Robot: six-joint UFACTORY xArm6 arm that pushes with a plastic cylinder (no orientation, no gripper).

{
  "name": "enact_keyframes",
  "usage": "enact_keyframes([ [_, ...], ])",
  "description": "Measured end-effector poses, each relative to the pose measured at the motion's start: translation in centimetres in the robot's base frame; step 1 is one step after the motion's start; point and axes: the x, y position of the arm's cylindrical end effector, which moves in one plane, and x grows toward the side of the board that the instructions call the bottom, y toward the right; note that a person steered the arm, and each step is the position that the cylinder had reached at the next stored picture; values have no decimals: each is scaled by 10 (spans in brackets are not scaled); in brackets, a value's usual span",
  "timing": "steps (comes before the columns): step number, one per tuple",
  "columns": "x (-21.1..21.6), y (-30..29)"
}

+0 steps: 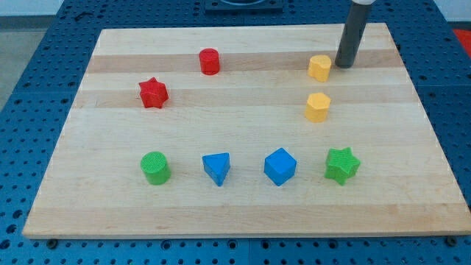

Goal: Push the yellow heart to the center

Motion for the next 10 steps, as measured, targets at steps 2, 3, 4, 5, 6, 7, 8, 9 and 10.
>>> enact_keyframes([
  [2, -2, -61],
  [3, 2, -84],
  [4, 4, -101],
  [5, 15, -109],
  [6, 27, -116],
  [7, 39, -125],
  [8, 34, -138],
  [9, 25, -154],
  [10, 41, -159],
])
